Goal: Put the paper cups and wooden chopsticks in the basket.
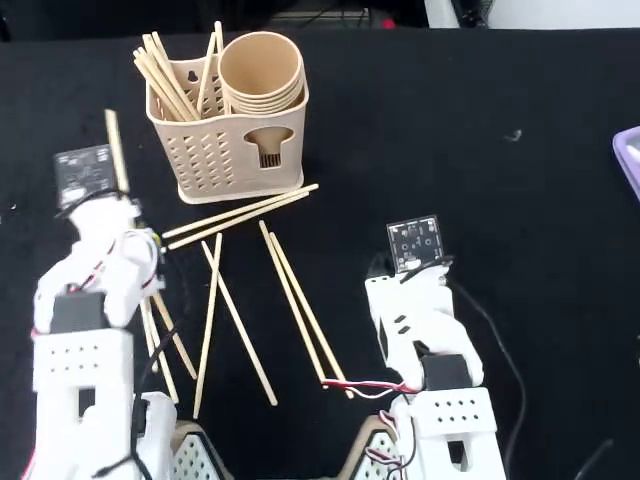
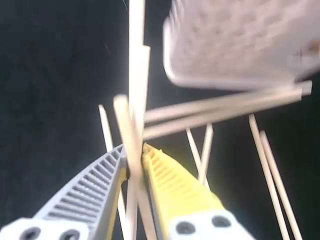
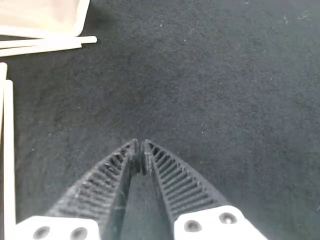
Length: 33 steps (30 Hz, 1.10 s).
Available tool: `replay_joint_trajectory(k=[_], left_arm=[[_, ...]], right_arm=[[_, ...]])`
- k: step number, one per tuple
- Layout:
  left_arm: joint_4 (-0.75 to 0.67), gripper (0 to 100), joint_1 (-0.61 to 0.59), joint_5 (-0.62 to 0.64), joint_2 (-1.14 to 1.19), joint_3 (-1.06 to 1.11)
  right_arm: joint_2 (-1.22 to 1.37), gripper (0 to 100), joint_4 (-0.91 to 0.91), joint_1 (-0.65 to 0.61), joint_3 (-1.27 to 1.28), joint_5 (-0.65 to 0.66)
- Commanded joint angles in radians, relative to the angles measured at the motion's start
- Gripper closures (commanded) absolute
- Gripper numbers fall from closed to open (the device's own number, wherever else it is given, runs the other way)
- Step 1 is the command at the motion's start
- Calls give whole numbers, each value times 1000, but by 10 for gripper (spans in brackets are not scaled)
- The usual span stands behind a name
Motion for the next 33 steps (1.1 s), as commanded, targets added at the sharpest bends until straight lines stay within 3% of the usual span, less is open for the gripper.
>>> replay_joint_trajectory(k=[1,9,21,33], left_arm=[[-95,970,-47,11,-104,39],[-258,970,-8,161,-203,2],[-423,970,137,167,-198,-139],[-875,970,157,169,-181,-145]], right_arm=[[-19,977,-23,8,-7,-5],[-19,977,-23,8,-5,-5],[-19,977,-23,8,-4,-5],[-19,977,-23,8,-4,-5]])
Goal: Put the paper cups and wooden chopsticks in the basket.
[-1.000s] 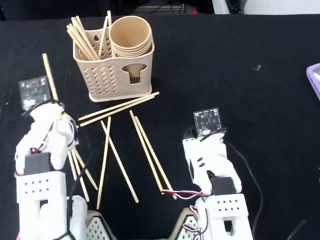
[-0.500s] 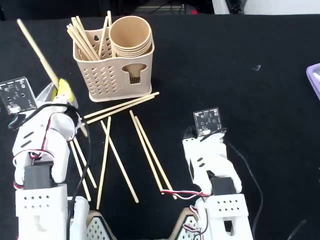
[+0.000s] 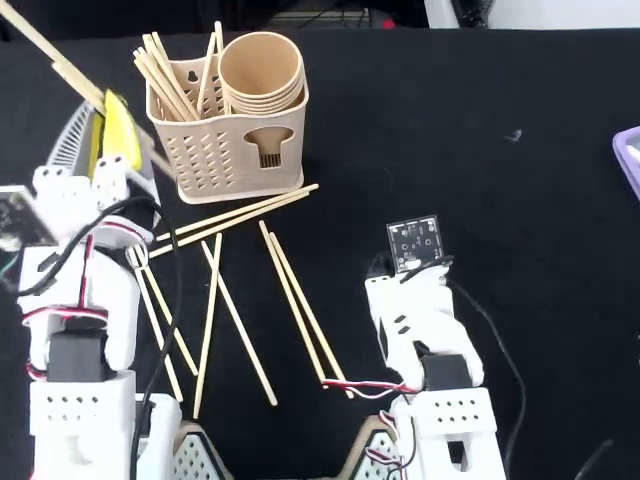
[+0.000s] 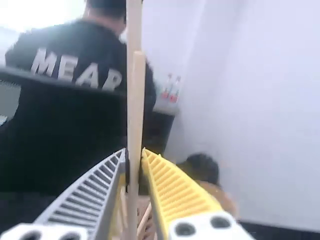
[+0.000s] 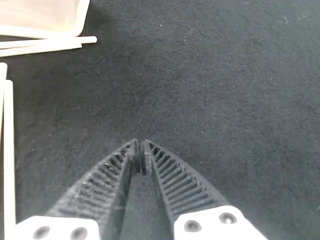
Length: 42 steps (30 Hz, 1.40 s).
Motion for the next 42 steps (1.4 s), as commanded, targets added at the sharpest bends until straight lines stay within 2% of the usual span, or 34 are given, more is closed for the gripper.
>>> replay_joint_trajectory(k=[1,5,15,23,28,34,42], left_arm=[[-138,970,16,12,20,-74],[-218,970,16,12,152,-166],[-216,970,16,5,603,-495],[-199,970,18,5,822,-530],[5,960,18,5,833,-561],[256,809,18,12,835,-687],[431,813,7,8,832,-852]], right_arm=[[-19,977,-23,8,-4,-5],[-19,977,-23,8,-4,-5],[-19,977,-23,6,-4,-5],[-19,977,-23,6,-5,-5],[-19,977,-25,6,-7,-3],[-19,977,-25,6,-7,-3],[-19,977,-25,6,-7,-3]])
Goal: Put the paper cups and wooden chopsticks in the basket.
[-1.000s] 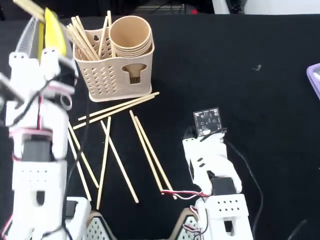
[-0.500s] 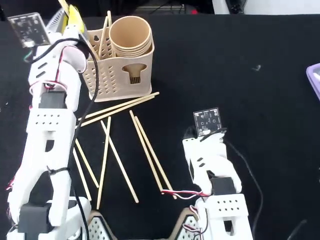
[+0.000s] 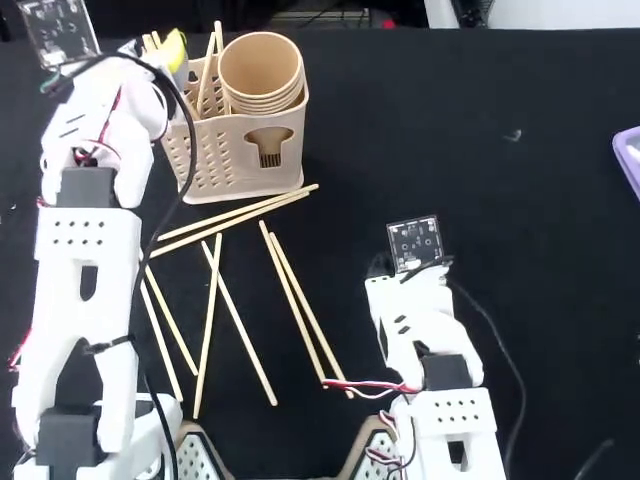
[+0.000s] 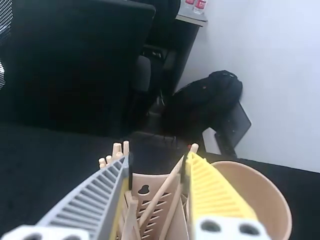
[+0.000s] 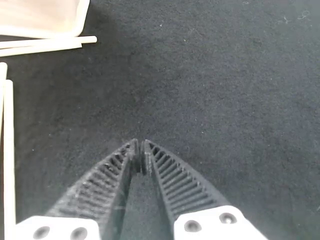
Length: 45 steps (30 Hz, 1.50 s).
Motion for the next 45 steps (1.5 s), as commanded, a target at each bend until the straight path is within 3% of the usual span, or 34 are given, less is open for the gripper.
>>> replay_joint_trajectory(k=[1,6,10,13,17,20,24,32,37,45], left_arm=[[86,813,-2,5,-15,-136],[470,809,-76,-14,-112,-232],[726,809,-137,-167,-160,-220],[818,809,-196,-267,-160,-145],[833,808,-223,-419,-160,62],[778,808,-220,-617,-160,234],[548,808,-219,-793,-160,456],[18,805,-219,-825,-149,773],[-9,725,-197,-865,-23,743],[-9,730,-193,-870,167,616]], right_arm=[[-19,977,-25,6,-5,-3],[-19,977,-25,6,-5,-3],[-19,977,-25,6,-5,-3],[-19,977,-25,-20,-5,-3],[-19,977,-25,-35,-4,-3],[-19,977,-25,-35,-4,-3],[-19,977,-25,-35,-4,-3],[-19,977,-23,-35,-4,-3],[-19,977,-23,-35,-2,-3],[-19,977,-23,-34,-2,-3]])
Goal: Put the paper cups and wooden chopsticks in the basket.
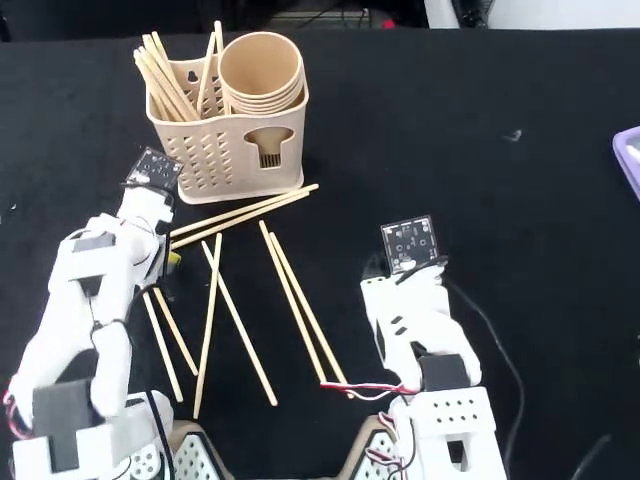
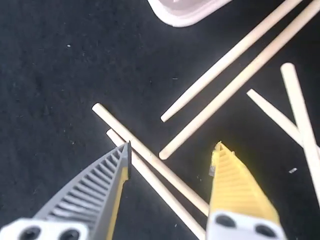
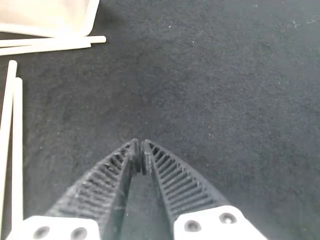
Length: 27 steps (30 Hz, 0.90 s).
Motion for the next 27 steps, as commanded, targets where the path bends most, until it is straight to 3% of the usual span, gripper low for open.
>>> replay_joint_trajectory(k=[1,15,27], left_arm=[[-15,730,12,-34,40,-91],[-5,732,44,-261,130,-177],[9,733,56,-272,133,-134]], right_arm=[[-19,977,-23,-8,-2,-3],[-19,977,-23,-6,-2,-3],[-19,977,-23,-5,-2,-3]])
